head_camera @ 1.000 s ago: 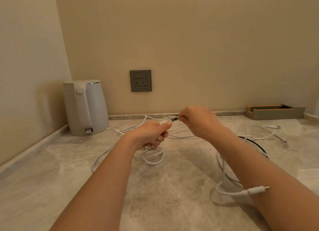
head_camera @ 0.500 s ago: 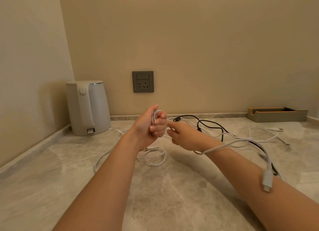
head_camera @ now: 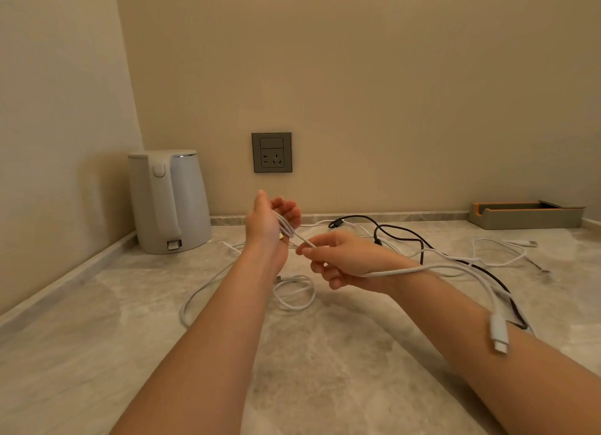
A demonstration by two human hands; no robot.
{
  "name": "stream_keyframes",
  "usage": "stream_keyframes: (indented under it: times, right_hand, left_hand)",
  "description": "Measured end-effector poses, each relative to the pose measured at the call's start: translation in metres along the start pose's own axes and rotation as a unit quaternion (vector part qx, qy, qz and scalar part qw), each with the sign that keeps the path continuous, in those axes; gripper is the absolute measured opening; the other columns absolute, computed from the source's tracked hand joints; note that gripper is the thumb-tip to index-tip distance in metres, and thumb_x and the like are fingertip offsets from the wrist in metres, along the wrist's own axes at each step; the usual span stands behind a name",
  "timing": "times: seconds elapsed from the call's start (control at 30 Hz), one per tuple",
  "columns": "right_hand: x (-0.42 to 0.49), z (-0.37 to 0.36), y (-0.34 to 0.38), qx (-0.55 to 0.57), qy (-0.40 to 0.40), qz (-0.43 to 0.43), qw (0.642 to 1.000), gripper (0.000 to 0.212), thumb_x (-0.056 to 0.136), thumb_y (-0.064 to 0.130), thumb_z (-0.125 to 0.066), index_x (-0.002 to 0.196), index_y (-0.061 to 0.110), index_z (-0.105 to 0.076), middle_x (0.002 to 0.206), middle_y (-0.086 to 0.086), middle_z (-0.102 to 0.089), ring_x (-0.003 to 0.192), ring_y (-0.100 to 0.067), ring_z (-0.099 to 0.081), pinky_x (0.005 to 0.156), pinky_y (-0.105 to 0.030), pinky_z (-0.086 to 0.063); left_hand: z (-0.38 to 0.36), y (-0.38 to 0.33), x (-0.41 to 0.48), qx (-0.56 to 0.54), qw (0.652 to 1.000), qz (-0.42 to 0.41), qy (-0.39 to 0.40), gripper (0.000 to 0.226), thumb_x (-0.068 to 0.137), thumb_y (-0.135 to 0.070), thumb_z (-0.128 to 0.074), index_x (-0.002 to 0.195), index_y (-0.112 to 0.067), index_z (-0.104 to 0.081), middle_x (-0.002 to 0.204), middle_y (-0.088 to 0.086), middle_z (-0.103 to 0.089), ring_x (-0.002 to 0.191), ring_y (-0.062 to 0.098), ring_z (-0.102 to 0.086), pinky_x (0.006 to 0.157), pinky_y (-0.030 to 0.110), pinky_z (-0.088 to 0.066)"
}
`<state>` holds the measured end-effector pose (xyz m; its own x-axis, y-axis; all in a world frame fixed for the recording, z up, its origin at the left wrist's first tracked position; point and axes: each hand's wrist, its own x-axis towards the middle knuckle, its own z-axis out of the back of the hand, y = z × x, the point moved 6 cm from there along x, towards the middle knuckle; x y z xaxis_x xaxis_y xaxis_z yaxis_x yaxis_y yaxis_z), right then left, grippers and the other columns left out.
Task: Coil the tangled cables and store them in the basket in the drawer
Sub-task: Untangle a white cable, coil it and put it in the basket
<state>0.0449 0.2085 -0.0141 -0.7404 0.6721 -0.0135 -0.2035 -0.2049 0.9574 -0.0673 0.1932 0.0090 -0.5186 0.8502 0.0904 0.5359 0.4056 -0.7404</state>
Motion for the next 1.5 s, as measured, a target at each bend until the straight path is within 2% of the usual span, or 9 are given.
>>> stream_keyframes:
  times: [0.27,0.43,0.57,0.77,0.93,1.03,1.13,1.33,1.5]
  right_hand:
    - [-0.019,-0.015,0.009,-0.173,0.157,0.011,0.972,0.009,0.095,0.012,-0.053,0.096,0.007,-0.061,0.059,0.006,-0.050,0.047,-0.005,-0.043,0.051,-0.018,-0.047]
    - [-0.023,-0.011,0.015,-0.237,0.163,0.008,0.958,0.016,0.095,0.014,-0.055,0.082,0.005,-0.057,0.061,-0.001,-0.055,0.050,-0.009,-0.052,0.054,-0.021,-0.051]
    - [-0.020,0.002,0.029,-0.352,0.062,0.080,0.931,0.028,0.098,0.020,-0.049,0.071,0.017,-0.056,0.058,0.003,-0.049,0.046,-0.007,-0.045,0.048,-0.020,-0.047]
    - [-0.020,0.034,0.050,-0.409,-0.140,0.207,0.878,0.018,0.091,0.028,-0.058,0.075,0.023,-0.063,0.058,0.006,-0.050,0.053,-0.005,-0.040,0.055,-0.025,-0.032]
    - [-0.020,0.046,0.048,-0.319,-0.168,0.251,0.898,0.016,0.084,0.032,-0.067,0.087,0.019,-0.058,0.060,0.009,-0.049,0.054,-0.003,-0.040,0.055,-0.021,-0.034]
    - [-0.015,0.043,0.040,-0.313,-0.114,0.235,0.913,0.018,0.089,0.034,-0.062,0.096,0.018,-0.065,0.066,-0.006,-0.056,0.060,-0.009,-0.045,0.060,-0.030,-0.038]
    - [-0.012,0.036,0.036,-0.332,-0.088,0.238,0.909,0.024,0.093,0.032,-0.057,0.086,0.011,-0.068,0.069,-0.017,-0.058,0.060,-0.013,-0.042,0.059,-0.033,-0.035]
    - [-0.009,0.034,0.042,-0.410,-0.159,0.284,0.852,0.033,0.093,0.032,-0.056,0.069,0.009,-0.058,0.061,-0.002,-0.051,0.059,-0.016,-0.044,0.058,-0.033,-0.034]
    - [-0.010,0.039,0.042,-0.414,-0.215,0.337,0.818,0.051,0.087,0.049,-0.044,0.067,0.004,-0.059,0.059,0.000,-0.050,0.058,-0.021,-0.046,0.057,-0.034,-0.035]
  left_hand:
    - [0.013,-0.007,0.003,0.066,0.995,-0.047,-0.064,0.042,0.105,-0.033,-0.025,0.076,-0.009,-0.045,0.066,0.009,-0.057,0.039,0.009,-0.058,0.044,0.022,-0.050]
    - [0.006,-0.003,0.001,0.266,0.958,-0.100,-0.030,0.043,0.105,-0.031,-0.023,0.077,-0.007,-0.045,0.062,0.010,-0.057,0.035,0.007,-0.056,0.039,0.019,-0.048]
    - [0.006,0.000,0.002,0.390,0.914,-0.109,0.025,0.045,0.105,-0.029,-0.026,0.079,-0.002,-0.051,0.059,0.009,-0.057,0.033,0.005,-0.053,0.037,0.017,-0.044]
    - [-0.010,0.027,-0.014,0.420,0.890,0.059,0.170,0.060,0.102,-0.046,-0.025,0.069,-0.005,-0.052,0.046,0.003,-0.052,0.035,0.011,-0.047,0.040,0.019,-0.038]
    - [-0.018,0.041,-0.031,0.336,0.867,0.223,0.291,0.080,0.088,-0.073,-0.008,0.063,-0.008,-0.046,0.045,0.000,-0.039,0.031,0.007,-0.030,0.033,0.017,-0.026]
    - [-0.020,0.043,-0.039,0.295,0.851,0.276,0.334,0.080,0.086,-0.076,-0.005,0.056,-0.011,-0.043,0.040,-0.004,-0.031,0.028,0.004,-0.021,0.030,0.016,-0.020]
    - [-0.017,0.042,-0.040,0.311,0.845,0.285,0.328,0.079,0.087,-0.074,-0.007,0.050,-0.014,-0.043,0.038,-0.006,-0.026,0.027,0.004,-0.018,0.031,0.018,-0.014]
    - [-0.018,0.037,-0.038,0.285,0.873,0.275,0.286,0.076,0.089,-0.071,-0.018,0.044,-0.015,-0.043,0.036,-0.007,-0.025,0.025,0.003,-0.019,0.029,0.016,-0.014]
    - [-0.021,0.034,-0.036,0.264,0.896,0.257,0.247,0.067,0.089,-0.070,-0.027,0.055,-0.013,-0.040,0.037,-0.008,-0.026,0.026,0.002,-0.020,0.030,0.013,-0.015]
